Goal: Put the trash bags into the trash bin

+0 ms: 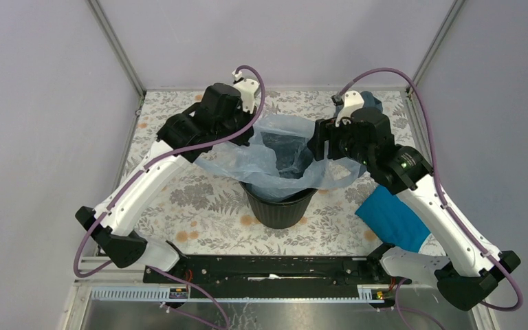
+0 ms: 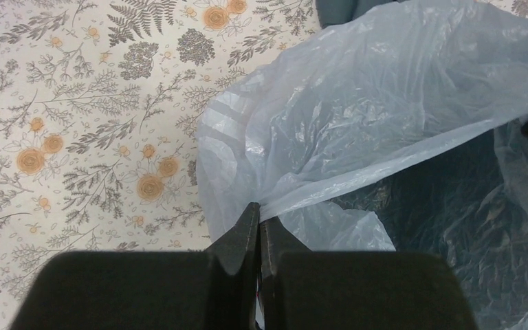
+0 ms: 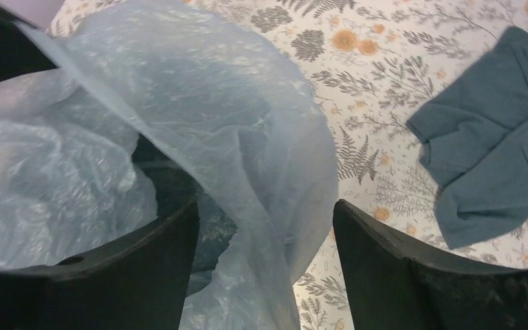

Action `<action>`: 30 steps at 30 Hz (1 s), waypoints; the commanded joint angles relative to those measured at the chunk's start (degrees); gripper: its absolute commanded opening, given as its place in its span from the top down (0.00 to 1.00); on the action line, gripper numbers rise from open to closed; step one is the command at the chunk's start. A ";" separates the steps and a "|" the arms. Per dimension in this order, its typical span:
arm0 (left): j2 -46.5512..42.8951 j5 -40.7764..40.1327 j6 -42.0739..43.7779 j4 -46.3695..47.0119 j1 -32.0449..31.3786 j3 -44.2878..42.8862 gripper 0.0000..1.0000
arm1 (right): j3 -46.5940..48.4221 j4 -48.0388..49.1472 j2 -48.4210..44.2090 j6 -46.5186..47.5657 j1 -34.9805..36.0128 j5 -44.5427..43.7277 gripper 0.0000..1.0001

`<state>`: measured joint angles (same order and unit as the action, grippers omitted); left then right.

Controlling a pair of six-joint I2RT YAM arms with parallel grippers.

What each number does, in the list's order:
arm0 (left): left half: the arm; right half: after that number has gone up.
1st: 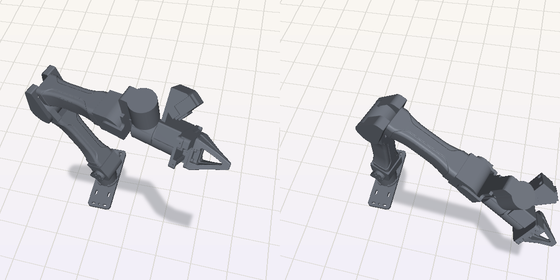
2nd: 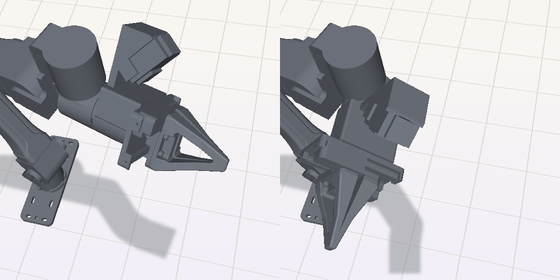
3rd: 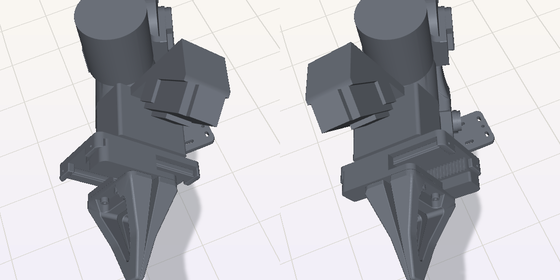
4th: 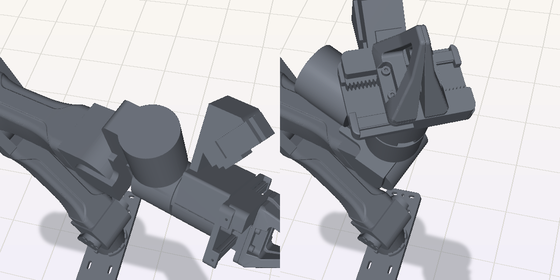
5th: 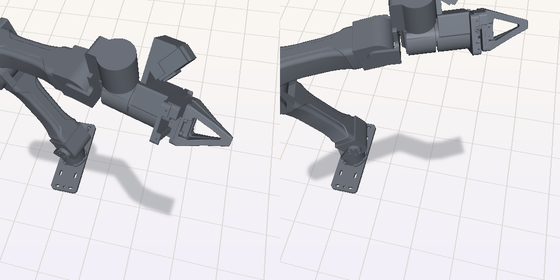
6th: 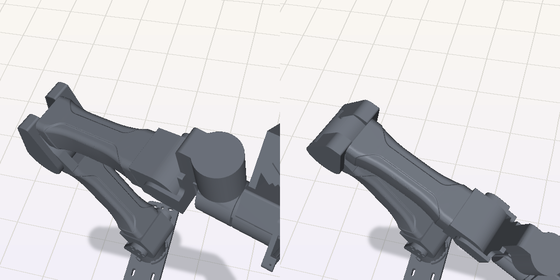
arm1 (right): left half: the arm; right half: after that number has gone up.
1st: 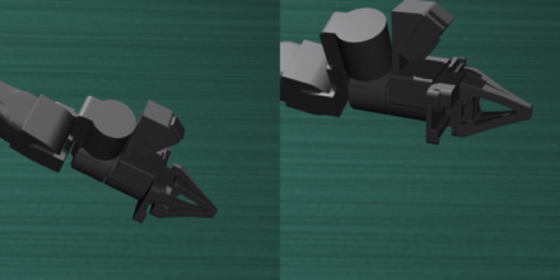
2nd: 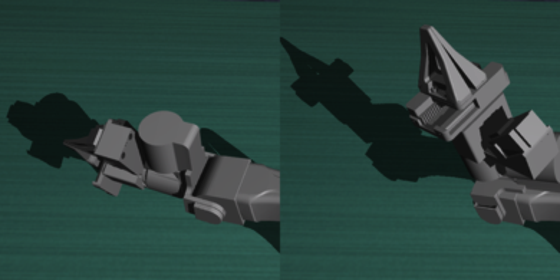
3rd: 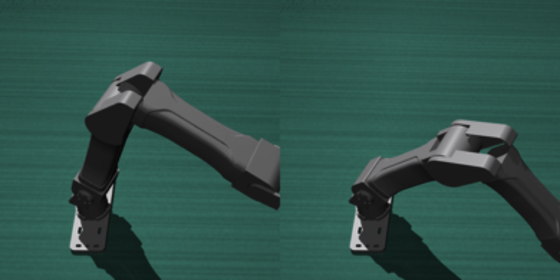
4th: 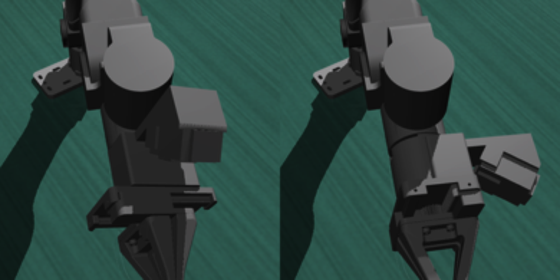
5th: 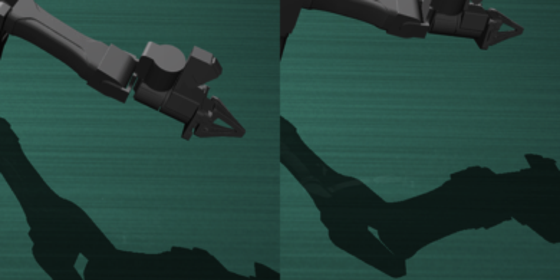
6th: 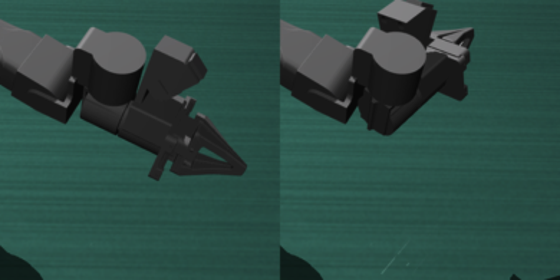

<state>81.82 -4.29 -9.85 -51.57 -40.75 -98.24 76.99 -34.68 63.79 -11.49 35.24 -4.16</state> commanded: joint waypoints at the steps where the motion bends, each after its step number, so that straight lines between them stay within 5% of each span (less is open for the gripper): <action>1: 0.32 3.32 -1.25 2.17 0.50 -2.46 1.00 | 2.36 3.22 0.60 7.35 -0.12 7.48 0.21; 9: 0.61 3.47 -1.26 2.35 0.59 -3.39 1.00 | 3.20 10.65 4.05 11.18 0.09 3.85 0.26; 12: 0.47 2.13 -1.17 2.24 0.59 -2.92 1.00 | 3.30 13.69 5.71 6.30 0.09 -2.60 0.82; 14: -0.19 -1.06 -1.69 1.47 0.70 -2.56 0.93 | 4.97 11.96 7.08 1.79 0.09 -4.85 1.00; 16: -1.58 -3.20 -2.32 0.49 1.14 -1.57 0.65 | 6.52 9.18 8.24 -1.50 -0.10 -5.95 1.00; 19: -5.65 -2.37 -3.76 -0.30 3.23 1.52 0.44 | 7.61 6.43 8.67 -4.12 -0.60 -5.28 1.00; 23: -11.39 2.38 -5.84 -0.98 5.81 4.82 0.02 | 7.26 5.65 8.25 -4.40 -0.60 -3.89 1.00; 30: -16.85 13.21 -8.27 -3.33 9.38 7.36 0.03 | 7.67 4.44 8.33 -3.38 -0.69 -3.86 1.00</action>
<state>67.13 2.37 -16.12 -54.50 -32.42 -91.68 82.08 -29.54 72.71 -14.46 35.07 -6.98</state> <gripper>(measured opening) 0.983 0.011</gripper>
